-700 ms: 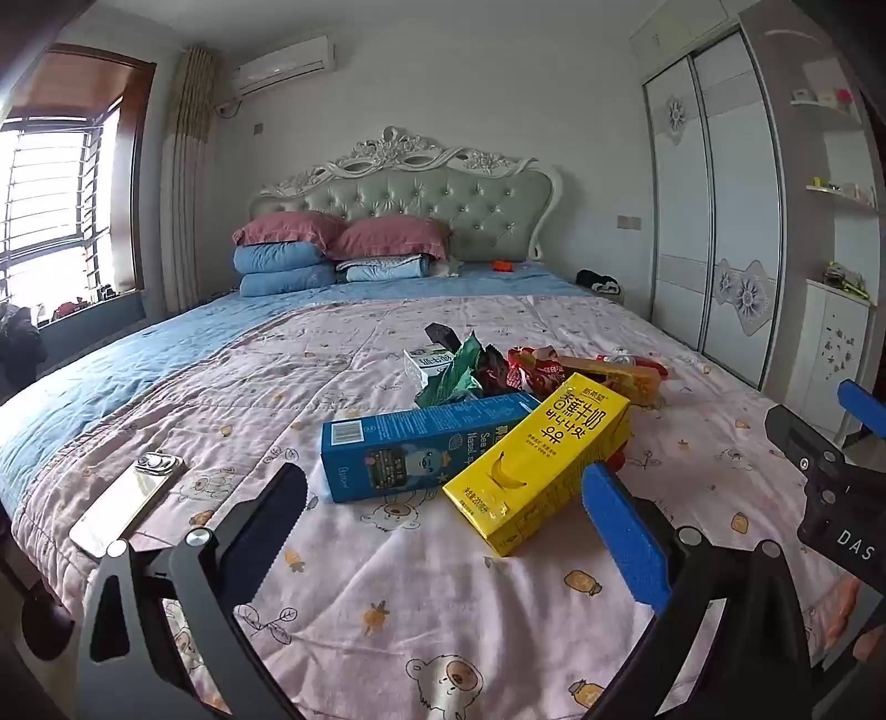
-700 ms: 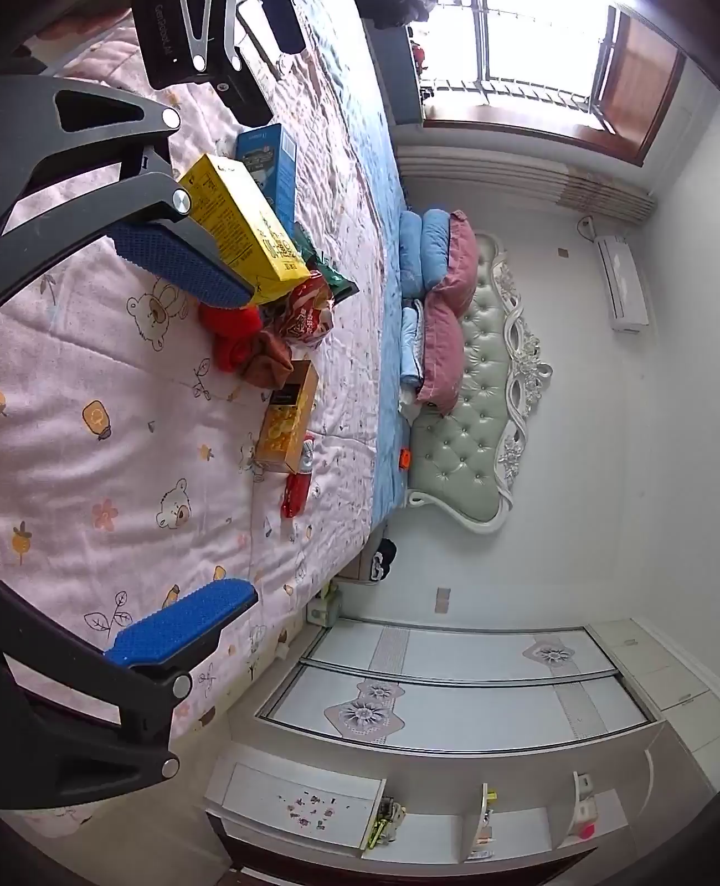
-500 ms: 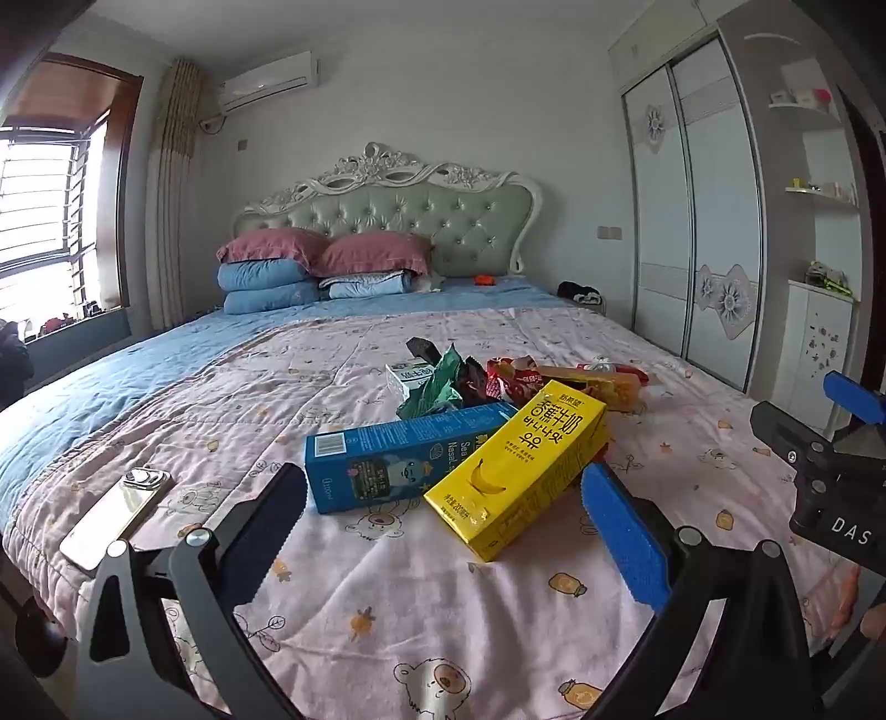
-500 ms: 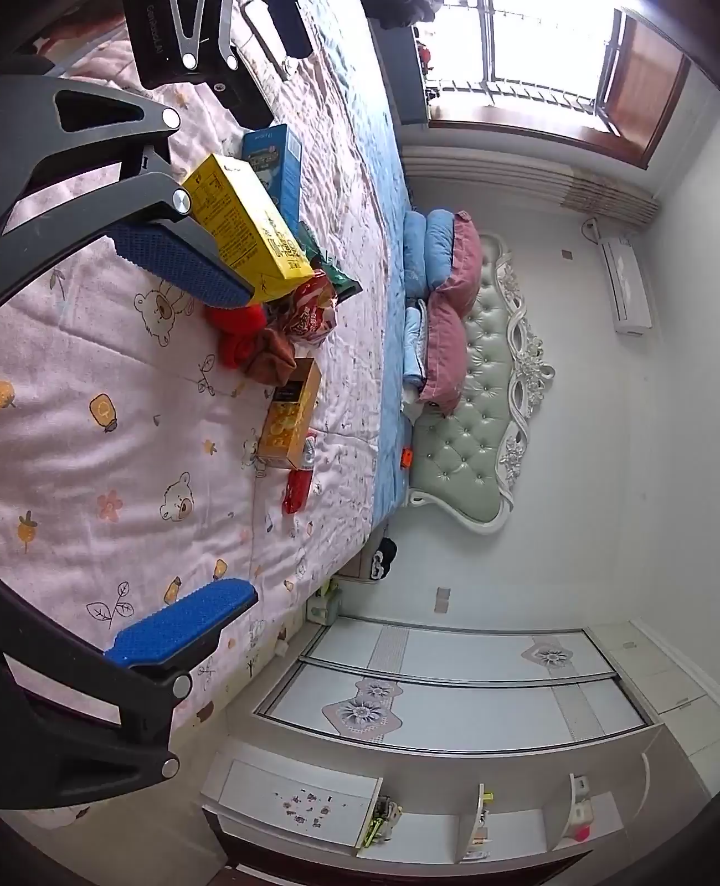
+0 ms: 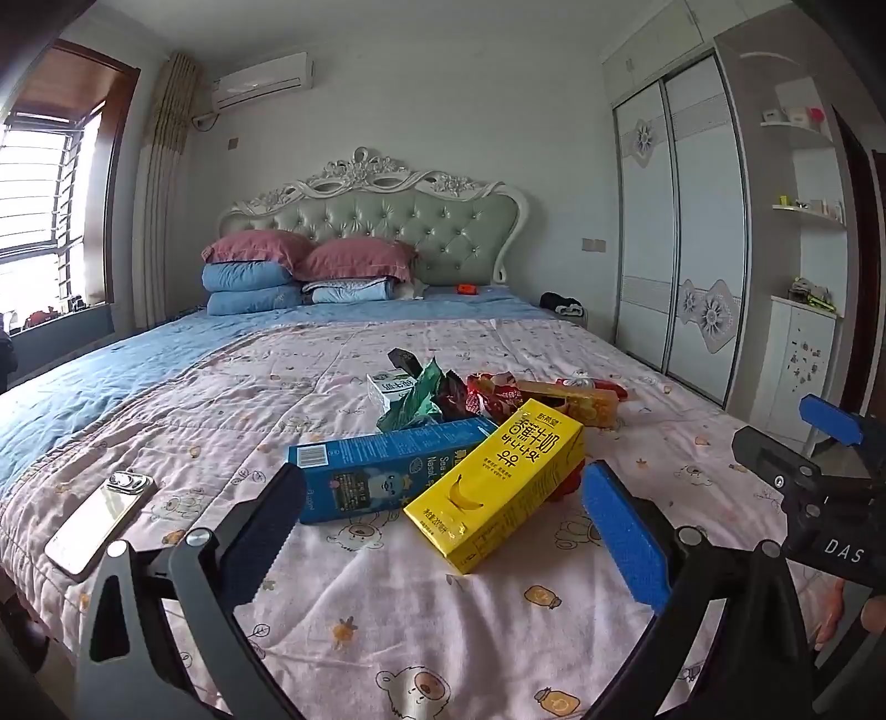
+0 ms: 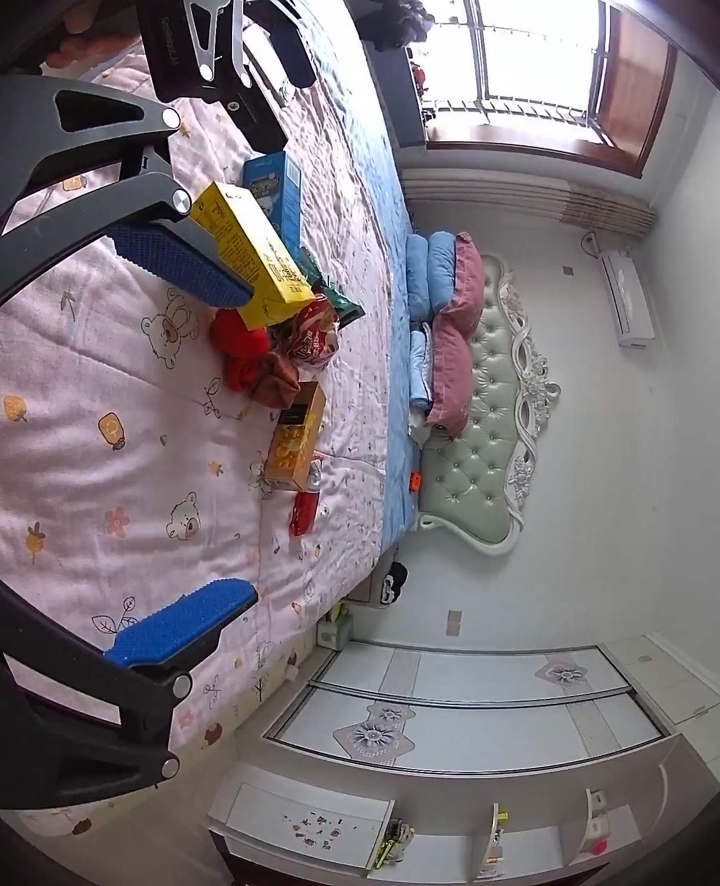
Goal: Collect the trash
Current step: 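Move both tools toward the yellow banana milk carton on the bed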
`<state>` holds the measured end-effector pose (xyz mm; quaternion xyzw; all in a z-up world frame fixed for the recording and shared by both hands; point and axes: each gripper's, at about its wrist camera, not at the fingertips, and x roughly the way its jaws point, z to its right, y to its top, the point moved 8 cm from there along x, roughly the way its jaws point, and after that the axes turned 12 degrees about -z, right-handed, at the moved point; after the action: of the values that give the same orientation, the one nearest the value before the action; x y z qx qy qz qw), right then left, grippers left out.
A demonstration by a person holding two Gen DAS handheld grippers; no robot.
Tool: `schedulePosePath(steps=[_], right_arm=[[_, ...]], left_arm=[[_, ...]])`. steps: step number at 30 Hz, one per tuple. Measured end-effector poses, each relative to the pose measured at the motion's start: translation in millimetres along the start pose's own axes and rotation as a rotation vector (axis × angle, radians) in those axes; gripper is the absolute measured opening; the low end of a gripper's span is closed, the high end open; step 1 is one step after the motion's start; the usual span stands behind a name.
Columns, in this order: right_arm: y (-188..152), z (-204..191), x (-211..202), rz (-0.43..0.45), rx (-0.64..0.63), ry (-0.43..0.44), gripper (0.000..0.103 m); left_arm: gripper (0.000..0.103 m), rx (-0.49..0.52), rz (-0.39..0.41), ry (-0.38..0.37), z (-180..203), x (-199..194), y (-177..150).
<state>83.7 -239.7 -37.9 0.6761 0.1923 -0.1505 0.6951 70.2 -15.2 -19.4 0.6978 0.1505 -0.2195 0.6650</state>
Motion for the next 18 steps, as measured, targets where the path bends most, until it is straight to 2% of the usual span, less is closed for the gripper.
schedulePosePath(steps=[4, 12, 18], right_arm=[[2, 2, -1, 0.001, -0.001, -0.002, 0.095], [3, 0, -3, -0.011, 0.007, 0.046, 0.095], [1, -1, 0, -0.037, -0.016, 0.016, 0.095]], left_arm=[[0.099, 0.027, -0.005, 0.021, 0, 2, -1], [0.099, 0.020, -0.038, -0.003, -3, 8, -6], [0.099, 0.022, -0.051, -0.022, -4, 10, -9]])
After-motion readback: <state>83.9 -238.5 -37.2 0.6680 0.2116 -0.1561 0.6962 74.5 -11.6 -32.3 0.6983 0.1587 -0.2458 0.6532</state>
